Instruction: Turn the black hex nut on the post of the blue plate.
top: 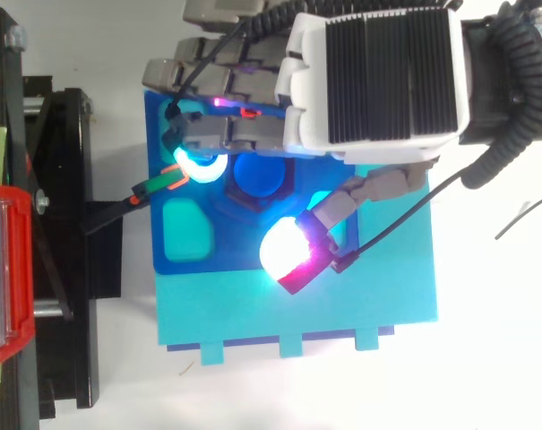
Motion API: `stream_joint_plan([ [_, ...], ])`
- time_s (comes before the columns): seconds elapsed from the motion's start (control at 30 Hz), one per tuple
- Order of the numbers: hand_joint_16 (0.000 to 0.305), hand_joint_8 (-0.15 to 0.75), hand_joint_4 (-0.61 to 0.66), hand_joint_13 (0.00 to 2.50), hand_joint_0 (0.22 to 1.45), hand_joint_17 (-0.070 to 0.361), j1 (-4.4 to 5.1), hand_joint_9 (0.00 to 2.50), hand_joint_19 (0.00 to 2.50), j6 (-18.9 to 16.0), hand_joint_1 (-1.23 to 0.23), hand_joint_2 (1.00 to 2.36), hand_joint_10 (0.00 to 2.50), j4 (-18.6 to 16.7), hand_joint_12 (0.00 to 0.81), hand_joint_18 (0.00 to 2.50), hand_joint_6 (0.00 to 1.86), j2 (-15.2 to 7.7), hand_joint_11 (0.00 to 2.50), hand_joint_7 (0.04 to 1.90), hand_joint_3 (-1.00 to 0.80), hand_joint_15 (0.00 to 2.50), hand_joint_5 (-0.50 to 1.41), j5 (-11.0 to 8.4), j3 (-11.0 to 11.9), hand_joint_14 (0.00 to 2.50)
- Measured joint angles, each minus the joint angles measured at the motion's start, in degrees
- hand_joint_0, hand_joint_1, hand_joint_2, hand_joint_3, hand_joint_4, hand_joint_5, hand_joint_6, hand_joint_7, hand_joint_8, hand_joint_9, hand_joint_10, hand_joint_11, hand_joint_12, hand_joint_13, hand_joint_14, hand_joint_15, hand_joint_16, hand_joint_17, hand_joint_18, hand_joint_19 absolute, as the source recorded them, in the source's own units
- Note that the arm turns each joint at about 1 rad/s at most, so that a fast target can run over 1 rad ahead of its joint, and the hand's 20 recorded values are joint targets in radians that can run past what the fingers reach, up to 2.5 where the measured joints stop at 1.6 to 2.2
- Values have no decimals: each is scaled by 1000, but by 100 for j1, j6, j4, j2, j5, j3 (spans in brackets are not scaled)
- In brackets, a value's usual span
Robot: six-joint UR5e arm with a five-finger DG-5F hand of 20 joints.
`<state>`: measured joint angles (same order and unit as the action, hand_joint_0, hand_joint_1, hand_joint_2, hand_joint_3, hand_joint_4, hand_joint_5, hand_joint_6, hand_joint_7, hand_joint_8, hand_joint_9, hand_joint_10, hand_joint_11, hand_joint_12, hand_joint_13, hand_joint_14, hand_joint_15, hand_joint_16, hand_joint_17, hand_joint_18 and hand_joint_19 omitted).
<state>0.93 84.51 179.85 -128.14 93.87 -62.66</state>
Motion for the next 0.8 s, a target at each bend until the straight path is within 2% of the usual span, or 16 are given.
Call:
stream_joint_plan([
  [0.37, 68, 256, 229, 271, 382, 153, -146, 177, 160, 4, -405, 1000, 0, 6, 406, 107, 501, 0, 0, 1115, -500, 76, -213, 242, 0, 2],
  [0.8, 68, 257, 229, 274, 381, 154, -229, 181, 166, 4, -403, 1000, 1, -81, 408, 110, 501, 0, 0, 1116, -500, 79, -212, 362, -1, 3],
])
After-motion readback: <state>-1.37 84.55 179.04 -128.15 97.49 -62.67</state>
